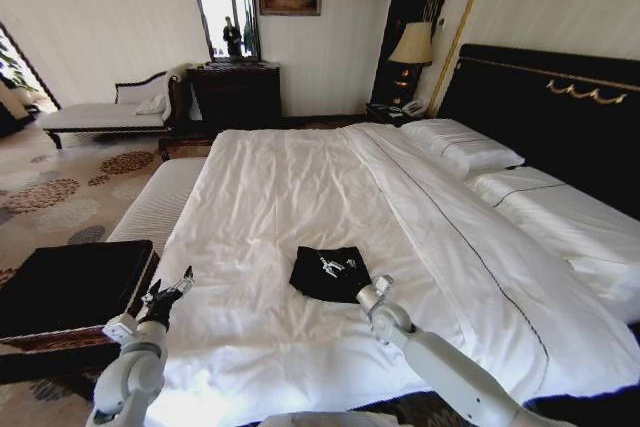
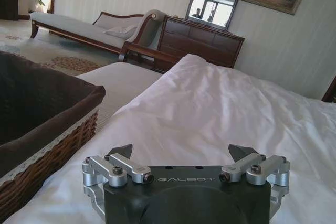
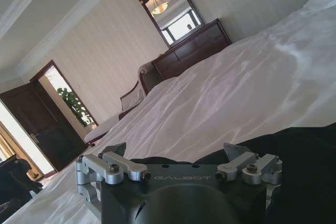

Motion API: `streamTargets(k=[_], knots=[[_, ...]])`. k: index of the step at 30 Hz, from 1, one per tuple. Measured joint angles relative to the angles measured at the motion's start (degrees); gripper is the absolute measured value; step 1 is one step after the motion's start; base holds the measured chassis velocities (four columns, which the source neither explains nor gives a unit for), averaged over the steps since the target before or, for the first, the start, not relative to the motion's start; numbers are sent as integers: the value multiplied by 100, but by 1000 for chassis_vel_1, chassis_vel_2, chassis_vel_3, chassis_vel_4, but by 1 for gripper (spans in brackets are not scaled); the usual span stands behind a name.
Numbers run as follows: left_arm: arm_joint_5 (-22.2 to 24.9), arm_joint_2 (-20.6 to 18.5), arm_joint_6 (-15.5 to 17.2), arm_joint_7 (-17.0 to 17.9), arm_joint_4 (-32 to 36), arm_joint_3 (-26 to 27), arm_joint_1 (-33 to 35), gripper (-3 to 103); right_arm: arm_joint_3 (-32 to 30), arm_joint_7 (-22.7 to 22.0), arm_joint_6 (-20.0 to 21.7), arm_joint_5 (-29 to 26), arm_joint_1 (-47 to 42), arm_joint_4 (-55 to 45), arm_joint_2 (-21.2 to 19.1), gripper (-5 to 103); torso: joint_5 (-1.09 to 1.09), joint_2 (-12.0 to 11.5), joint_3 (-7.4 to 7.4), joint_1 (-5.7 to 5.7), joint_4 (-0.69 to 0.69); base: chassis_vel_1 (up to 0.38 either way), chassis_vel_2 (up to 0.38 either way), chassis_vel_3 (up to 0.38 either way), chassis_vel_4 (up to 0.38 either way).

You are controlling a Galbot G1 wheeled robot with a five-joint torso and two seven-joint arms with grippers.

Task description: Fold the clothes on the bed and place them into the basket.

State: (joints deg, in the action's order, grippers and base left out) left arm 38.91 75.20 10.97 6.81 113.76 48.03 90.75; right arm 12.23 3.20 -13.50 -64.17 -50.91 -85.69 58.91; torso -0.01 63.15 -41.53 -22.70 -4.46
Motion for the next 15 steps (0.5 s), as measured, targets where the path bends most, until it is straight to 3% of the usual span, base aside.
streamTargets(k=[8, 13, 15], knots=[[31, -54, -8, 12, 133, 74, 164, 100, 331, 75, 62, -7, 576, 703, 881, 100, 1, 0, 0, 0, 1, 0, 0, 0, 0], [42, -87, -14, 19, 157, 114, 185, 100, 512, 89, 220, -62, 702, 758, 959, 100, 0, 0, 0, 0, 0, 0, 0, 0, 0], [56, -98, -19, 43, 159, 153, 199, 100, 645, 130, 603, -280, 780, 683, 903, 100, 0, 0, 0, 0, -2, 0, 0, 0, 0]])
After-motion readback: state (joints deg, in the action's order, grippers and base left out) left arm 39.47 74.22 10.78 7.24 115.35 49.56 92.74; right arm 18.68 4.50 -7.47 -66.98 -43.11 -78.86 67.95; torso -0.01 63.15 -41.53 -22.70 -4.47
